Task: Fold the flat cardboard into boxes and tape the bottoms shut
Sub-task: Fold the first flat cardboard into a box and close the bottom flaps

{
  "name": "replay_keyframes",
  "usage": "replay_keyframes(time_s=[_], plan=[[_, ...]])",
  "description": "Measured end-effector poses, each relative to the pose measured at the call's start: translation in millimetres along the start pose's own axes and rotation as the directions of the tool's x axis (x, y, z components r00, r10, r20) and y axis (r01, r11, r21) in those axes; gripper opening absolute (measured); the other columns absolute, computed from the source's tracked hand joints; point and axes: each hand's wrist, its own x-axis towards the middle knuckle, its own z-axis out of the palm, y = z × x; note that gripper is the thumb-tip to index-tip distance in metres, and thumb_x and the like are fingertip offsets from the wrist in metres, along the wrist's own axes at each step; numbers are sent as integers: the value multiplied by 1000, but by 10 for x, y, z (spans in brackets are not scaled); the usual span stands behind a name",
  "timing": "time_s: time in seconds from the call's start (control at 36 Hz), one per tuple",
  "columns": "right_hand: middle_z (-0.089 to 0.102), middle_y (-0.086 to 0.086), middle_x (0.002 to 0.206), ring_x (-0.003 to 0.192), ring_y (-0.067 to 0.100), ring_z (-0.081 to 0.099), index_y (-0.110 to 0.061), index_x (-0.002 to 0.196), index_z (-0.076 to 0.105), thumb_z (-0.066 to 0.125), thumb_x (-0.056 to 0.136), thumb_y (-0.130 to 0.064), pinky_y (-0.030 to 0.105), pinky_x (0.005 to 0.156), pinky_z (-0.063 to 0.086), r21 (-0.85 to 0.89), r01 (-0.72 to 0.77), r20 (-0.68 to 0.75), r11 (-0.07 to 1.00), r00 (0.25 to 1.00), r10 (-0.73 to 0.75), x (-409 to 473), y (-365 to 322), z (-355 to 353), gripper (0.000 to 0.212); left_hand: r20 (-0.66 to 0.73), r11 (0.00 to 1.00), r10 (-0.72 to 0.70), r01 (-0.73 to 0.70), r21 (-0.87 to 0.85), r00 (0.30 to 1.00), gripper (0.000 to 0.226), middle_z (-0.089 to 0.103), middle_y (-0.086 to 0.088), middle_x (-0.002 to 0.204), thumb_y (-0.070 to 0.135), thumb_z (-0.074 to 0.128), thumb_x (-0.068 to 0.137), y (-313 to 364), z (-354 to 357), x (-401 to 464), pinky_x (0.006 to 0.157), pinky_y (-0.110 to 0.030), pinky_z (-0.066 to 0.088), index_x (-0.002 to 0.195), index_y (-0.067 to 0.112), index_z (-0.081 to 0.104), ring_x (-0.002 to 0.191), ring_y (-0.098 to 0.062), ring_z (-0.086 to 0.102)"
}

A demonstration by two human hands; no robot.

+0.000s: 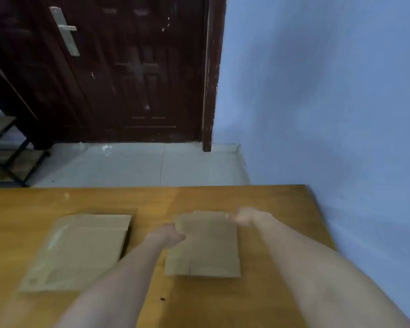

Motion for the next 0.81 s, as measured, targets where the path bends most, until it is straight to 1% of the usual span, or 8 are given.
replay_keyframes(time_s=[0.08, 0.17, 0.28, 0.42, 0.53, 0.61, 0.69, 0.81], plan=[[35, 9, 152, 138, 26, 37, -12, 147, 35, 36, 97, -54, 35, 112, 30, 35, -5, 55, 999, 998, 3, 66, 65, 214, 65, 37, 999, -42, 43, -28, 998, 76, 17, -9, 158, 55, 39, 93, -68, 183, 23, 114, -41, 28, 152, 12, 14, 142, -31, 25], [36, 4, 151, 138, 25, 36, -17, 147, 33, 35, 99, -50, 36, 113, 30, 112, -5, 98, 994, 995, -6, 54, 100, 365, 58, 77, 992, -89, 95, -80, 993, 79, 12, -11, 158, 54, 40, 94, -88, 319, -5, 114, -39, 28, 152, 10, 10, 143, -31, 22], [38, 0, 150, 136, 25, 38, -19, 146, 35, 36, 99, -47, 39, 113, 31, 232, -11, 115, 973, 993, -16, 85, 142, 511, 54, 109, 952, -107, 133, -275, 988, 88, 18, -12, 156, 49, 55, 88, -113, 434, 32, 115, -43, 27, 151, 7, 11, 143, -32, 22], [40, 3, 148, 133, 26, 41, -20, 145, 36, 35, 99, -48, 40, 112, 33, 334, -31, 131, 942, 991, -14, 95, 124, 650, 54, 153, 856, -69, 138, -498, 986, 104, 23, -12, 155, 52, 68, 76, -104, 582, 153, 113, -44, 32, 152, 9, 9, 140, -34, 29], [40, 2, 148, 133, 28, 42, -22, 147, 33, 37, 98, -52, 42, 112, 34, 386, -33, 118, 922, 993, -14, 129, 105, 728, 58, 127, 736, -69, 137, -663, 990, 91, 31, -13, 151, 37, 68, 84, -30, 551, 91, 111, -42, 36, 151, 7, 14, 135, -33, 36], [45, 2, 144, 131, 27, 44, -20, 143, 40, 40, 98, -49, 40, 111, 35, 478, -56, 98, 877, 995, 10, 116, 74, 745, 53, 126, 687, -49, 125, -716, 991, 80, 35, -11, 149, 34, 65, 87, 22, 523, 40, 111, -40, 37, 148, 8, 21, 134, -31, 39], [49, 4, 141, 127, 27, 48, -20, 139, 46, 43, 97, -48, 42, 109, 38, 563, -65, 77, 824, 997, 26, 108, 44, 732, 50, 127, 627, -46, 128, -769, 991, 84, 37, -11, 148, 40, 69, 82, 24, 524, 54, 112, -43, 35, 147, 8, 25, 134, -31, 39], [51, 5, 139, 126, 29, 49, -16, 137, 49, 46, 97, -44, 40, 107, 40, 607, -52, 32, 793, 999, 41, 79, 7, 653, 49, 96, 538, -65, 116, -835, 993, 95, 35, -13, 149, 41, 74, 77, 33, 523, 46, 112, -45, 33, 148, 6, 22, 135, -34, 37]])
